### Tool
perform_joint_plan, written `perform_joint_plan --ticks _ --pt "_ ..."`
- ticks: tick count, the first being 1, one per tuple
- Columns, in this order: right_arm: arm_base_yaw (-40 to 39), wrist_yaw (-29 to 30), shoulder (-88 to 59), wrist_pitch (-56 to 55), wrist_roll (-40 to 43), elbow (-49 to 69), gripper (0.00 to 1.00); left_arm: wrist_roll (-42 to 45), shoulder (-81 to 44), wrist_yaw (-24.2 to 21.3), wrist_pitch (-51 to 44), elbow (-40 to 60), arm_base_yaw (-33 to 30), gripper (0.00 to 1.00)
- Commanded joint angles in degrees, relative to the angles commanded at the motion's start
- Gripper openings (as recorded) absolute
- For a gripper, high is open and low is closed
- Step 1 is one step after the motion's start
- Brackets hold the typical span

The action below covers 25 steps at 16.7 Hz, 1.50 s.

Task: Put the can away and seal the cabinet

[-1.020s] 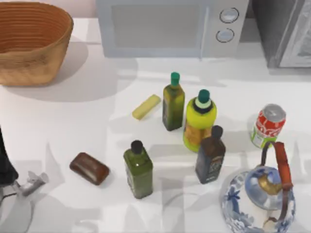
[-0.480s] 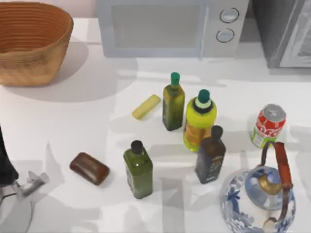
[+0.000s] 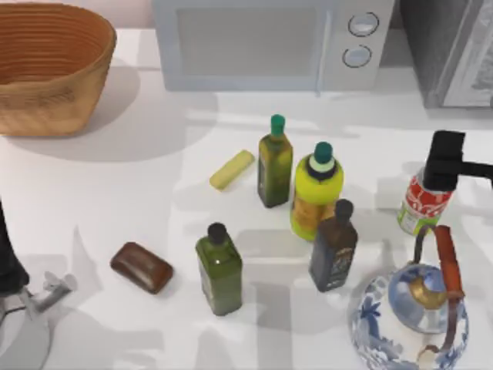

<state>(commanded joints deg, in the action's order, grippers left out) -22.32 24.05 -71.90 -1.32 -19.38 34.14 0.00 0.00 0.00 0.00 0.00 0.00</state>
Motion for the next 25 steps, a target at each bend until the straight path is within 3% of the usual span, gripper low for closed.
perform_joint_plan --ticks 6,16,25 --pt "-5.5 -4.3 -11.9 1.0 -2.2 0.0 1.00 0.0 0.0 0.0 0.0 0.0 0.0 1.00" --pt "-3.0 -5.9 -12.3 1.6 -0.4 1.4 1.00 0.0 0.0 0.0 0.0 0.0 0.0 1.00" --pt "-1.3 -6.9 -27.9 -12.4 0.9 3.6 1.00 0.0 0.0 0.0 0.0 0.0 0.0 1.00"
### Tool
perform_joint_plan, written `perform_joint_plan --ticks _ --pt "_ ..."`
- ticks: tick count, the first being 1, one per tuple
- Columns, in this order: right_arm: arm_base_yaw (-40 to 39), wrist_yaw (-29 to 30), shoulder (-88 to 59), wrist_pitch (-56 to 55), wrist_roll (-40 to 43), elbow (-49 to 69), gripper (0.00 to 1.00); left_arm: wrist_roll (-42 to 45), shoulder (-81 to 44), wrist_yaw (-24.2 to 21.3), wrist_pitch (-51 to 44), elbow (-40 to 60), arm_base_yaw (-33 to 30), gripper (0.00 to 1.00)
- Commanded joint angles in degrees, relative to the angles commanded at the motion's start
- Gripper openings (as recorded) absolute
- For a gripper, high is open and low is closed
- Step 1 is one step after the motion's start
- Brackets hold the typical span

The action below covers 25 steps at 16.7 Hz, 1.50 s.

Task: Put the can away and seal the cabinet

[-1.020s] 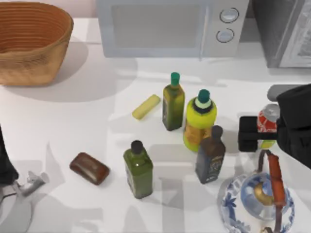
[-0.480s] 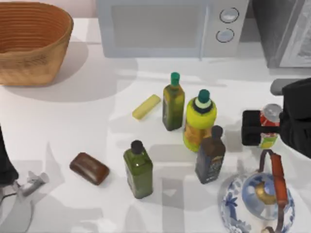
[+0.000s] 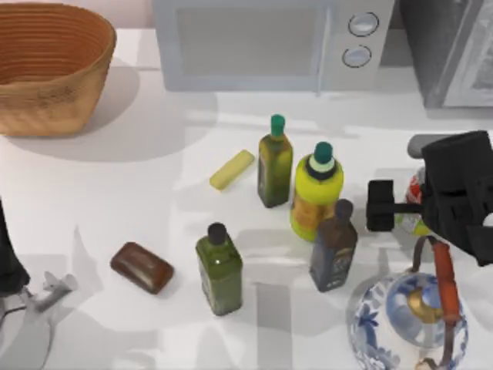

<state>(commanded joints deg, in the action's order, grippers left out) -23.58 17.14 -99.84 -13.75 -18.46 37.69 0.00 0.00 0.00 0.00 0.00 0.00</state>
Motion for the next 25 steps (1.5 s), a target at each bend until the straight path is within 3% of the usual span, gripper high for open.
perform_joint_plan --ticks 4,17,25 --pt "-0.1 0.0 -0.2 -0.2 0.0 0.0 1.00 0.0 0.0 0.0 0.0 0.0 0.0 1.00" --pt "-0.1 0.0 -0.2 -0.2 0.0 0.0 0.02 0.0 0.0 0.0 0.0 0.0 0.0 1.00" --pt "-0.1 0.0 -0.2 -0.2 0.0 0.0 0.00 0.0 0.0 0.0 0.0 0.0 0.0 1.00"
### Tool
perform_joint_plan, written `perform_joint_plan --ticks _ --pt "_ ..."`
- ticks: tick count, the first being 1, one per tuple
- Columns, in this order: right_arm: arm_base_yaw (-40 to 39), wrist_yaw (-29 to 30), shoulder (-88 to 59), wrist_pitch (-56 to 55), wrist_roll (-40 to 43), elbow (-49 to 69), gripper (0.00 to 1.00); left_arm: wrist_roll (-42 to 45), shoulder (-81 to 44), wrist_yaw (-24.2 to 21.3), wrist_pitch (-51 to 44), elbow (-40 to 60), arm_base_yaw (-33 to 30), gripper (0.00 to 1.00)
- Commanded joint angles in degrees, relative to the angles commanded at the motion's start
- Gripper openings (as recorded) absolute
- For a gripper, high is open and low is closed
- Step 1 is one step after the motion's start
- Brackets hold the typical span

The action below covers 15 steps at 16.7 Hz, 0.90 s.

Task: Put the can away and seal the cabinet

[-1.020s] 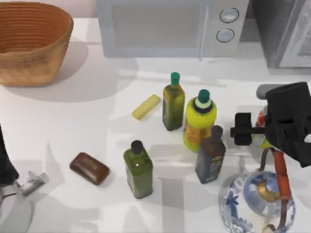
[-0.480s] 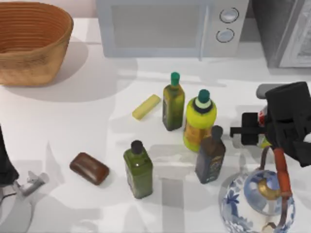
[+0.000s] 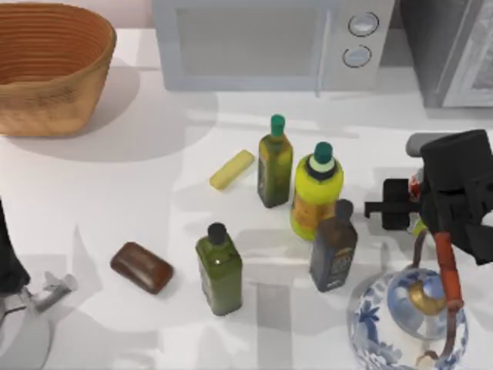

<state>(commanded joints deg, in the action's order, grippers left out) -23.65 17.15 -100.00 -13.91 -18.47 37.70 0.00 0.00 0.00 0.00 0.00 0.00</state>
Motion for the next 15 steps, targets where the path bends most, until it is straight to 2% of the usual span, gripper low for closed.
perform_joint_plan --ticks 6,15 --pt "1.7 0.6 5.5 5.7 -1.3 3.6 0.00 0.0 0.0 0.0 0.0 0.0 0.0 1.00" --pt "1.5 1.6 18.8 36.7 -2.3 14.1 0.00 0.0 0.0 0.0 0.0 0.0 0.0 1.00"
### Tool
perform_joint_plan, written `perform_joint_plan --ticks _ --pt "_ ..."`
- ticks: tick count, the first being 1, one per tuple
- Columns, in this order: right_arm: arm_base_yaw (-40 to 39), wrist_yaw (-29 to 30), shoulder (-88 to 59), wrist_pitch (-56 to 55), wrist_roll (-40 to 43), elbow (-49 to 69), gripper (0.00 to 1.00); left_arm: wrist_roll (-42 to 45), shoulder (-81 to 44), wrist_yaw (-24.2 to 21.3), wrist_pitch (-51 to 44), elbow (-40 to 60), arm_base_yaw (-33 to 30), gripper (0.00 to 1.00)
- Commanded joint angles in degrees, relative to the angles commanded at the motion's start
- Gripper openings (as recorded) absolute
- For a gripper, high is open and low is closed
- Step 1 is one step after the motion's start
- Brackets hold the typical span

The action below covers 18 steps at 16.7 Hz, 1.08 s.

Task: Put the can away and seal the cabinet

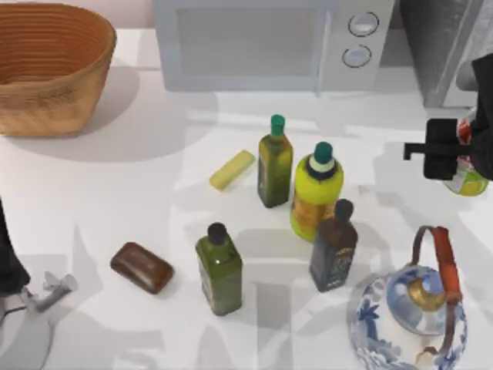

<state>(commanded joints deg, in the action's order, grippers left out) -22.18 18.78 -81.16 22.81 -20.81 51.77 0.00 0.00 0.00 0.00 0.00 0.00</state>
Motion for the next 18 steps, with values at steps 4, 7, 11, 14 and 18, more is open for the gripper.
perform_joint_plan --ticks 4,7,11,14,18 --pt "-0.8 -1.4 -0.6 3.2 2.1 6.2 0.00 0.0 0.0 0.0 0.0 0.0 0.0 1.00" --pt "-1.2 -2.0 -0.8 2.4 2.7 7.1 0.00 0.0 0.0 0.0 0.0 0.0 0.0 1.00" --pt "-0.7 -2.1 0.0 2.2 2.7 6.3 0.00 0.0 0.0 0.0 0.0 0.0 0.0 1.00" --pt "0.8 -3.4 5.0 1.2 4.0 1.6 0.00 0.0 0.0 0.0 0.0 0.0 0.0 1.00" --pt "4.6 -6.2 16.4 -1.9 7.3 -9.1 0.00 0.0 0.0 0.0 0.0 0.0 0.0 1.00"
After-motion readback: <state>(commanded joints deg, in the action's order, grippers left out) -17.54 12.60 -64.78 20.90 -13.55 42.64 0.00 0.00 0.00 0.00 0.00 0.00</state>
